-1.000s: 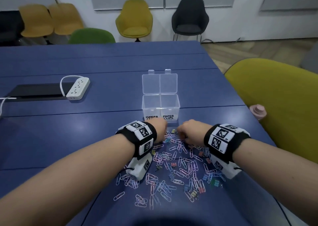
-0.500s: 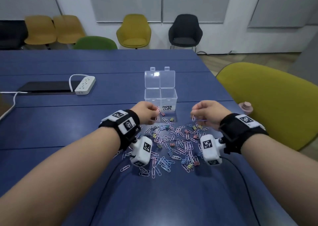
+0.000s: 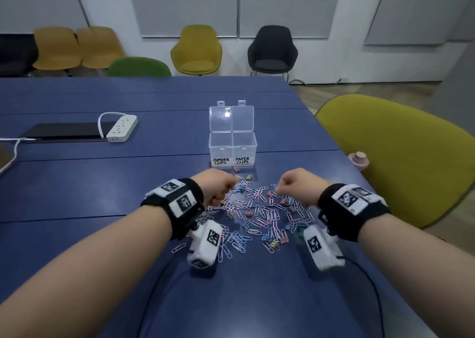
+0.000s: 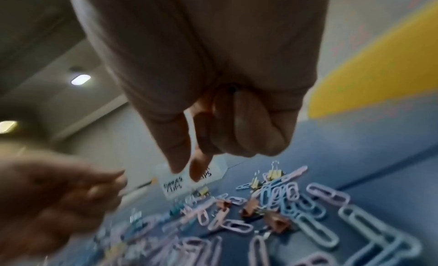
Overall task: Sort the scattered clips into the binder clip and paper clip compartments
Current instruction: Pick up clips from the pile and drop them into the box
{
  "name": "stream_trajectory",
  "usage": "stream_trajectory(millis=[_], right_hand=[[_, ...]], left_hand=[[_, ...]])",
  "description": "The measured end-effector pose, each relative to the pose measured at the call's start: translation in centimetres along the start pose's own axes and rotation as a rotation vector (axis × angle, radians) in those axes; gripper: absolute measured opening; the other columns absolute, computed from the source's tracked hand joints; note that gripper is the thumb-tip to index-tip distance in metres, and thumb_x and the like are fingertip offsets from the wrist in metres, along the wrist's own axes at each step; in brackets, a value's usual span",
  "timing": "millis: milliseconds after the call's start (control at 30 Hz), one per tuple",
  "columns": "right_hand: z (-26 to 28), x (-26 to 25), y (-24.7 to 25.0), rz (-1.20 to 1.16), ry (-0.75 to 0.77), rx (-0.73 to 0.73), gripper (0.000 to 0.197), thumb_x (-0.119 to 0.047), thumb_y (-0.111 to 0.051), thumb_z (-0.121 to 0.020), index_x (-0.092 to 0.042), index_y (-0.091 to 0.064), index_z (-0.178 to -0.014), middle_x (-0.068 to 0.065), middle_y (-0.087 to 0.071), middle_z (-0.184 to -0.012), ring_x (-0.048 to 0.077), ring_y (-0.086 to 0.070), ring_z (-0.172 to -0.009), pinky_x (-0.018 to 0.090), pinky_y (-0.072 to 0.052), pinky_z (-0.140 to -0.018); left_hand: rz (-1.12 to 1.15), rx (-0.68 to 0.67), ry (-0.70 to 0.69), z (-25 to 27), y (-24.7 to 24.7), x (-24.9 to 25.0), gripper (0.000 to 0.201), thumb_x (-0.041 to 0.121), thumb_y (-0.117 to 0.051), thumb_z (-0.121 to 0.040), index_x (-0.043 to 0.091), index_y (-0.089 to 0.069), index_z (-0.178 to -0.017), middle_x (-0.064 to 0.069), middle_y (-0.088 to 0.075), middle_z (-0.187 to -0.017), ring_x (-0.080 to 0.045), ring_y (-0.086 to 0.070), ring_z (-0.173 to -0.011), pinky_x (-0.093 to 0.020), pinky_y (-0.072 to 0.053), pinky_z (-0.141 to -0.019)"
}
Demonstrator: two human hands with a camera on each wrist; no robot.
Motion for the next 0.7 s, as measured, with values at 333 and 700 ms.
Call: stream_trajectory(millis=[333, 700], right_hand=[[-0.3, -1.6, -3.8, 0.6, 0.012, -0.098, 0.028, -0.037, -0.065, -0.082, -0.015, -0.048, -0.089, 0.009, -0.065, -0.1, 0.028, -0.062, -0.092, 0.034, -0.05, -0.075], [-0.6, -1.9, -3.2, 0.475, 0.029, -0.026, 0.009, -0.005, -0.056, -0.084, -0.007, -0.064, -0.086, 0.011, -0.065, -0.094, 0.031, -0.062, -0.093, 0.032, -0.052, -0.075]], left_hand=[[-0.964, 0.085, -0.101, -0.8, -4.9, 2.9, 0.04, 0.052, -0.068, -0.078, 0.013, -0.059, -0.075, 0.0, -0.056, -0.068, -0.017, -0.055, -0.066, -0.026, -0.044, -0.052], [-1.012, 0.102, -0.117, -0.6, -5.0, 3.2, 0.018, 0.014, -0.051, -0.09, 0.007, -0.06, -0.076, -0.013, -0.059, -0.076, -0.03, -0.06, -0.083, -0.034, -0.05, -0.074]])
Point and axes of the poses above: each hand's wrist, its own z-axis away from the middle knuckle, its own y-axis out of the back of the hand, x = y × z, the point moved 5 cm from there along -z, towards the middle knuckle
